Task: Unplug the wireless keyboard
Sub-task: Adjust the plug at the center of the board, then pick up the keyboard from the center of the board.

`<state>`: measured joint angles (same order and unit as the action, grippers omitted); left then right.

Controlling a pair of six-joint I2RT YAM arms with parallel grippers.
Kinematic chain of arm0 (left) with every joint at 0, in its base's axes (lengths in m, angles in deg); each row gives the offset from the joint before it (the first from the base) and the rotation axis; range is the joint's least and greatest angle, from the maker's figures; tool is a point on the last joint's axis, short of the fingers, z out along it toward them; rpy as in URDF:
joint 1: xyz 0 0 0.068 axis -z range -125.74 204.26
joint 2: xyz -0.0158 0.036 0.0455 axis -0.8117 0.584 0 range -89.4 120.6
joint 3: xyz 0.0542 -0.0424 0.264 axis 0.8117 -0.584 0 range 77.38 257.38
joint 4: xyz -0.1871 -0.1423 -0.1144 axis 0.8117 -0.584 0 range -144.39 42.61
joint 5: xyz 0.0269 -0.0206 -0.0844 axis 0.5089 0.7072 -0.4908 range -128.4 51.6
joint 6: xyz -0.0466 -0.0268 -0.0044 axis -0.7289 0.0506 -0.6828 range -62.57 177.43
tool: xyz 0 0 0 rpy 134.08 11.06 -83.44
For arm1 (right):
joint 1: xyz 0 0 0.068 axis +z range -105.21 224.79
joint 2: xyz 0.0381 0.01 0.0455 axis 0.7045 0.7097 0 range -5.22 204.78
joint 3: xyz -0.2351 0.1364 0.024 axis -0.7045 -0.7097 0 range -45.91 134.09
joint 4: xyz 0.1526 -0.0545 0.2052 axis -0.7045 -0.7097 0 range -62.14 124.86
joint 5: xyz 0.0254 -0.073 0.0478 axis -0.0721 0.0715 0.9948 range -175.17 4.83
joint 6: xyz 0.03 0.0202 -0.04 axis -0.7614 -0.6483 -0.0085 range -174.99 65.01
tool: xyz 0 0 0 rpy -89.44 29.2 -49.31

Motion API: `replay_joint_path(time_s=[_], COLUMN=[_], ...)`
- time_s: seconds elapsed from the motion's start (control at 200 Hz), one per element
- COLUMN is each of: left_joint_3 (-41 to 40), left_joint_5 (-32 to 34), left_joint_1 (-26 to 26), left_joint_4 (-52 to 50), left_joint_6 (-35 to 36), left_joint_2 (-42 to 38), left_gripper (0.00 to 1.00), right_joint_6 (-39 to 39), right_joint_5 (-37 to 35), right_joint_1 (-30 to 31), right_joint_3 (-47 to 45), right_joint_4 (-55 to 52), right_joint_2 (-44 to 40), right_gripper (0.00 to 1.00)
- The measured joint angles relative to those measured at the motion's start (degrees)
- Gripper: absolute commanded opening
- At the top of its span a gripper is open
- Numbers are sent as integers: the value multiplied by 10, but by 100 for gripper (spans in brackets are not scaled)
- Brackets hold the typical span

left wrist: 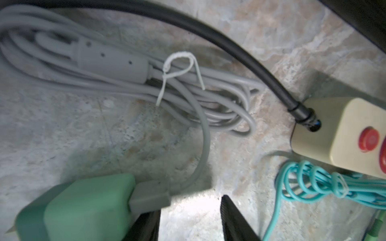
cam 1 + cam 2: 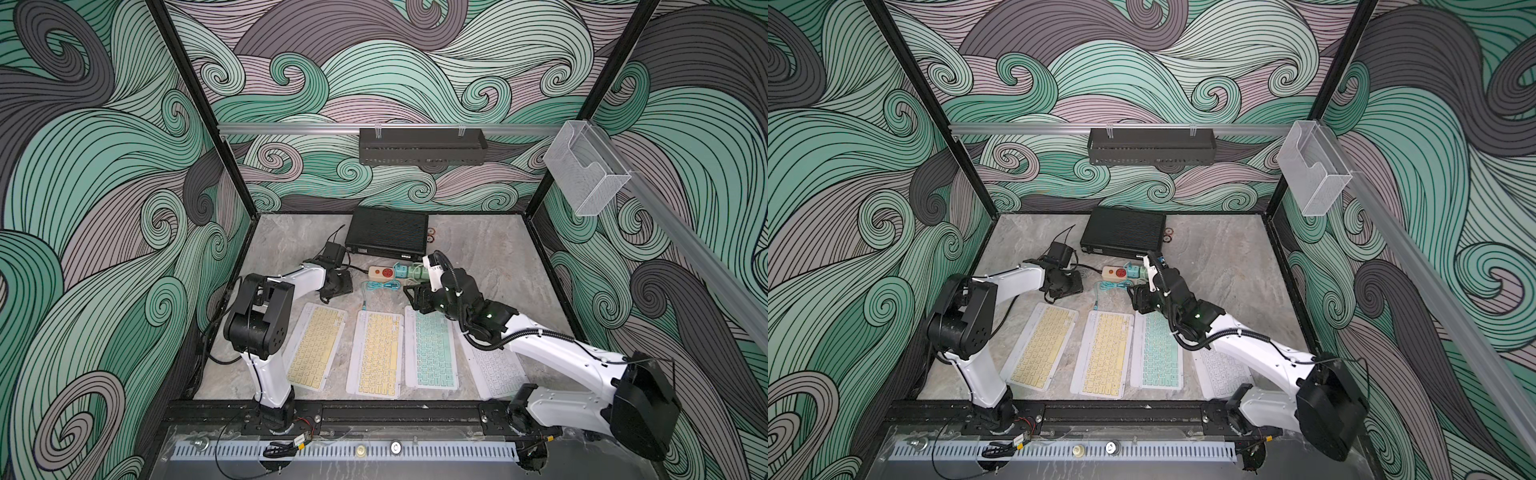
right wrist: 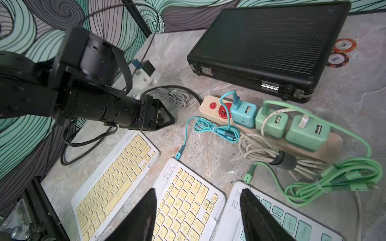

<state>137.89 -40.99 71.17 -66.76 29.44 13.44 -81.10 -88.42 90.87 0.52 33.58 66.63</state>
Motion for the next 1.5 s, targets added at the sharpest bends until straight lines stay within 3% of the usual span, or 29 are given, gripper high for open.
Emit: replay_joint_path(time_s=[0.055, 0.21, 0.485, 0.775, 1.001, 1.281, 1.501], left_joint_3=[-16, -50, -54, -39, -23, -19, -5], left_joint_5=[-10, -55, -148, -187, -152, -109, -102], left_joint_1=[0, 0, 9, 41, 46, 46, 47], left_joint_4=[8, 41, 91, 90, 64, 31, 9], left_joint_6=[2, 6, 16, 30, 31, 16, 12], left_joint_2=[-19, -73, -80, -50, -47, -37, -10], left_gripper=[50, 51, 52, 54, 59, 59, 59], right_joint_6=[0, -14, -18, 6, 16, 59, 82], right_joint_5=[-3, -5, -33, -153, -206, -290, -292], right_joint_1=[11, 23, 23, -14, -61, -74, -97], right_joint_3=[3, -15, -56, -112, -198, -181, -184], right_joint_4=[-10, -26, -71, -100, -60, -45, -5], right_joint_2=[2, -3, -36, -123, -90, -75, -55], right_gripper=[52, 46, 49, 52, 51, 56, 52])
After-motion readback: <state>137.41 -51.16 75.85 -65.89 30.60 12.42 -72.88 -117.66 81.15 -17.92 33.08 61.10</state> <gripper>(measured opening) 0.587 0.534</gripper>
